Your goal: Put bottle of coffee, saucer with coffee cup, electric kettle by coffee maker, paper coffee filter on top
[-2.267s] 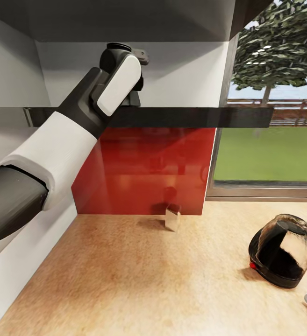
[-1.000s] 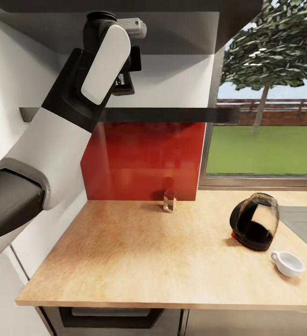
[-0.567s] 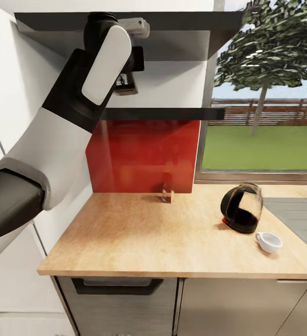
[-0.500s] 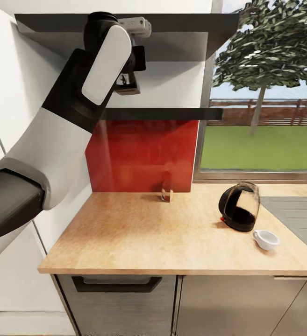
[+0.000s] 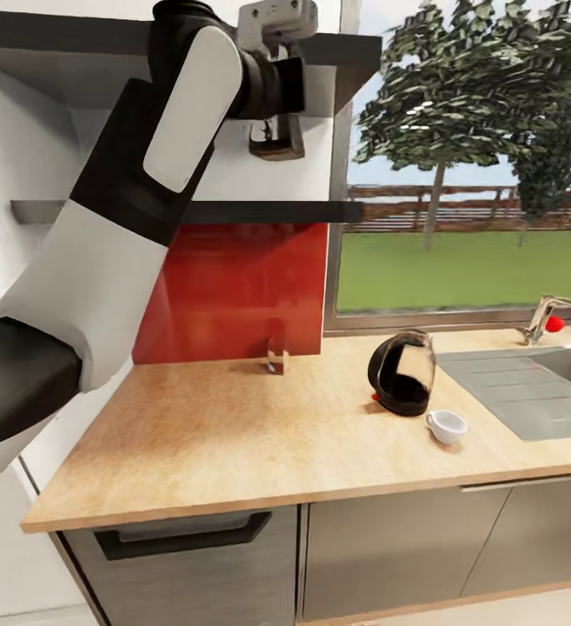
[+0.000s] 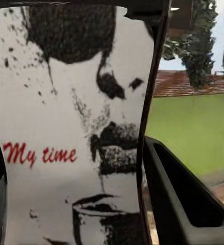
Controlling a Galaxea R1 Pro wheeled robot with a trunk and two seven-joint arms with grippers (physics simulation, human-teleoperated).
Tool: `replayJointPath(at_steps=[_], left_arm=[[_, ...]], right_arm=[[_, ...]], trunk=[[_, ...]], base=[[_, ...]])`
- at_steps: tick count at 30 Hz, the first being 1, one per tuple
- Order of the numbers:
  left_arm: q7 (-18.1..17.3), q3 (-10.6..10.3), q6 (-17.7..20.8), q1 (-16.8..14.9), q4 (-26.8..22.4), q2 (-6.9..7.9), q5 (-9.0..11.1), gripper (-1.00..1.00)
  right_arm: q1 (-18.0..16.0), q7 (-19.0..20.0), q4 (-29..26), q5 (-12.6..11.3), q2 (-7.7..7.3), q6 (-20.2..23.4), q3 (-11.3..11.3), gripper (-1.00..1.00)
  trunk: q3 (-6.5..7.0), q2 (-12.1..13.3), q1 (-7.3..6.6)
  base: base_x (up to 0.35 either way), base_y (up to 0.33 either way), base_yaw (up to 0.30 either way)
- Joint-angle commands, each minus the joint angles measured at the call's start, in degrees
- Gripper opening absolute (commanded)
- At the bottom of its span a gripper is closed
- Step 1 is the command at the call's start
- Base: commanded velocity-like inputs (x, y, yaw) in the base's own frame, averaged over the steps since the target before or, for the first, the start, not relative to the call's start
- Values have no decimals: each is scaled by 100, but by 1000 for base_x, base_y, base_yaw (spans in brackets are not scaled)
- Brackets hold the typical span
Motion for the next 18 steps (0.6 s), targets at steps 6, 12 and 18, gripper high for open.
replayJointPath(at_steps=[6, 12, 18], left_arm=[[-2568, 9, 25, 97, -12, 0, -22, -100], [-4134, 11, 16, 475, 16, 0, -22, -100], [-4937, 12, -209, 945, 27, 0, -22, -100]], right_arm=[[-10, -1, 19, 0, -1, -33, 23, 100], [-10, -1, 19, 0, -1, -33, 23, 100], [-10, 3, 12, -15, -2, -36, 23, 100]], trunk=[[-9, -7, 1], [-9, -7, 1], [-9, -7, 1]], base=[[0, 0, -284], [0, 0, -284], [0, 0, -284]])
